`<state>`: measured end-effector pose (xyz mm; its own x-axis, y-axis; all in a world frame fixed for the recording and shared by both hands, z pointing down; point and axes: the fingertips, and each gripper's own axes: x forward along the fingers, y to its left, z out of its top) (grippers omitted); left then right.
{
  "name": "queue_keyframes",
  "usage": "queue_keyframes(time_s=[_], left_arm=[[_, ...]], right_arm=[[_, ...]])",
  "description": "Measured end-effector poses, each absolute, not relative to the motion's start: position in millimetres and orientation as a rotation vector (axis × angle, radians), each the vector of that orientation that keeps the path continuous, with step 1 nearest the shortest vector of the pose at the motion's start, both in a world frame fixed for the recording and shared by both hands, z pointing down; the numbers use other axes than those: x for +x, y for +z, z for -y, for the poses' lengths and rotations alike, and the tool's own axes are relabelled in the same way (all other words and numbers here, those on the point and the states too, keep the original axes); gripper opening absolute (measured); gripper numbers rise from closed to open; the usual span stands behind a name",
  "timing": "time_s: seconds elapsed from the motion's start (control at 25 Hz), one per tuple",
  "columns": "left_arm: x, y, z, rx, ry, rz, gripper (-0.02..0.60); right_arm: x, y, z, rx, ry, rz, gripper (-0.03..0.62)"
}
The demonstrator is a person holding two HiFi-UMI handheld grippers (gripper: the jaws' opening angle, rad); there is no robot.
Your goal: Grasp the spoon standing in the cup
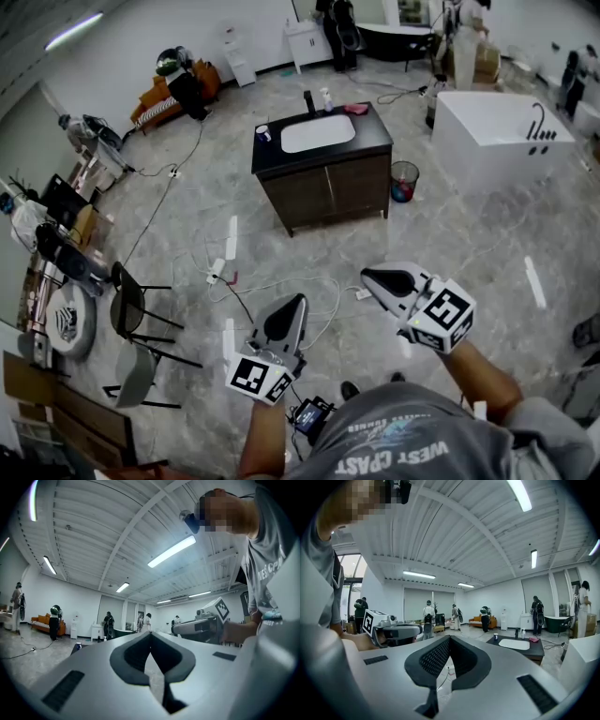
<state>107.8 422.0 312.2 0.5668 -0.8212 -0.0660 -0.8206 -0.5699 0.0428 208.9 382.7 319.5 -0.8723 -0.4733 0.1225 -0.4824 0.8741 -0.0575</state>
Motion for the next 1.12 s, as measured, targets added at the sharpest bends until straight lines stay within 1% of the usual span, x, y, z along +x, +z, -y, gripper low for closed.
queue_keyframes(time_s=[0.76, 1.12], left_arm=[[49.0, 319.4, -423.0, 2.800, -0.151, 1.397, 0.002], [43.0, 323.3, -401.6, 2.793, -0.143, 1.387, 0.002]], right_arm=[[153.5, 321.1, -384.8, 0.840, 0.182, 2.954, 0.032], [147.7, 322.9, -360.5, 0.844, 0.196, 2.954, 0.032]])
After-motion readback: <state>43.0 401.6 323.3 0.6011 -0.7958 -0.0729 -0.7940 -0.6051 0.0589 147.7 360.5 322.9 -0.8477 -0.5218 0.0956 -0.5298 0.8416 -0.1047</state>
